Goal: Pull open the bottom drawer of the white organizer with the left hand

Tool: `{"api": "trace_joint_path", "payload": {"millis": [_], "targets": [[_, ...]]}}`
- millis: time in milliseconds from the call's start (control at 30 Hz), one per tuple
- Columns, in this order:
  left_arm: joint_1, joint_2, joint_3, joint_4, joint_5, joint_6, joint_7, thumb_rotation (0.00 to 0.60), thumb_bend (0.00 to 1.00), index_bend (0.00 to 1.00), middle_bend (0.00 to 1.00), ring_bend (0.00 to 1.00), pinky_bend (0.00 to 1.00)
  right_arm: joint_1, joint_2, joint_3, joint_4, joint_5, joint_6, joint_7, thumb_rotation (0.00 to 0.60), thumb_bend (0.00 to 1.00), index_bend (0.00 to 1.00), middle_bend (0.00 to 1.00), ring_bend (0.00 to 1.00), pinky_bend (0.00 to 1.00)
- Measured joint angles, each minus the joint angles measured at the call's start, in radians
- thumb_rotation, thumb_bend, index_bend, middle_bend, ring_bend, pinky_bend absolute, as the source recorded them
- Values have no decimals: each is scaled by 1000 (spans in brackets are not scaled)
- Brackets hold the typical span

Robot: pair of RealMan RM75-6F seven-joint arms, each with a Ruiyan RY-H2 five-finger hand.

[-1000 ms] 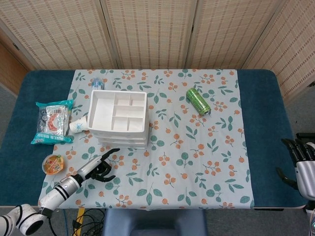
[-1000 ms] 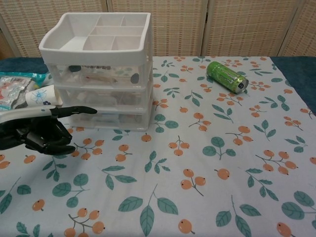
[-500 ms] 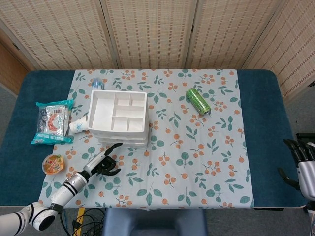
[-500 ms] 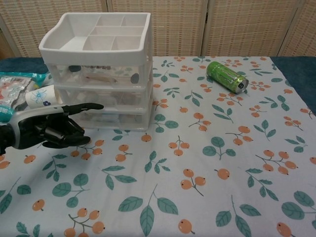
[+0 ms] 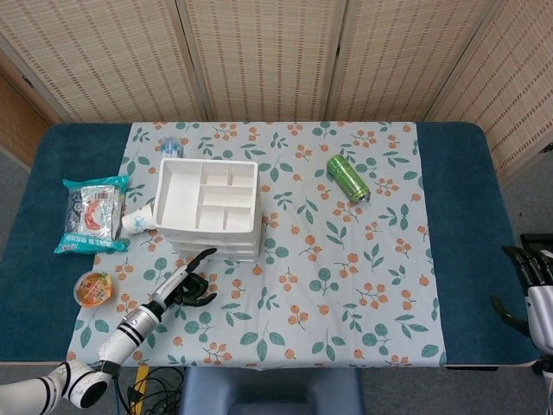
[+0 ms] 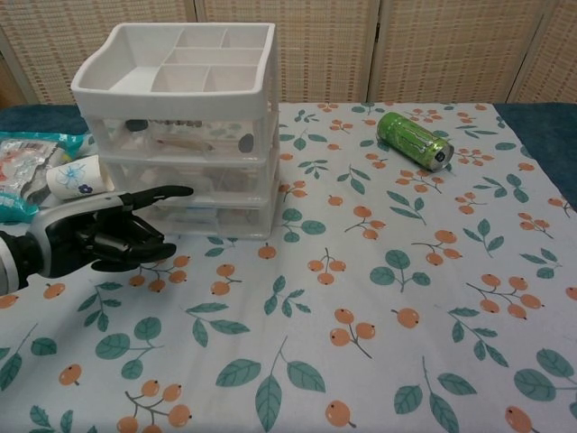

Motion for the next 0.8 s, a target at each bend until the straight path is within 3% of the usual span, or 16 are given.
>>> {"api": "trace_joint_path", "payload": {"millis": [800], "targets": [[-5, -66, -32, 29, -18, -3, -14, 600, 310, 56, 872, 1000, 1000, -16, -2, 0, 12, 14, 8, 12, 600, 280, 125, 177, 162, 168]]}}
